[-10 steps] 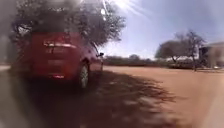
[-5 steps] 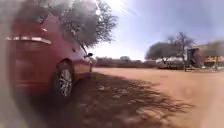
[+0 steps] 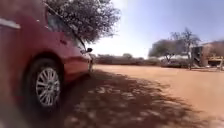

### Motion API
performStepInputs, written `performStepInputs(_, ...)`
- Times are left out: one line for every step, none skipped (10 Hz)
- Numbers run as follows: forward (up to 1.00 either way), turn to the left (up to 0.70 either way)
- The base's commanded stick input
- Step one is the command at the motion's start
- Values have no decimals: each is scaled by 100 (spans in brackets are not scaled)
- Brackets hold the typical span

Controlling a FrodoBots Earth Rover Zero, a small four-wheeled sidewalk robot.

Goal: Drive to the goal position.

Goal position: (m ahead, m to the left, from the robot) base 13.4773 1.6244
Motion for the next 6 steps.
performStepInputs(100, 0)
performStepInputs(100, 0)
performStepInputs(100, 0)
performStepInputs(100, 0)
performStepInputs(100, 0)
performStepInputs(100, 0)
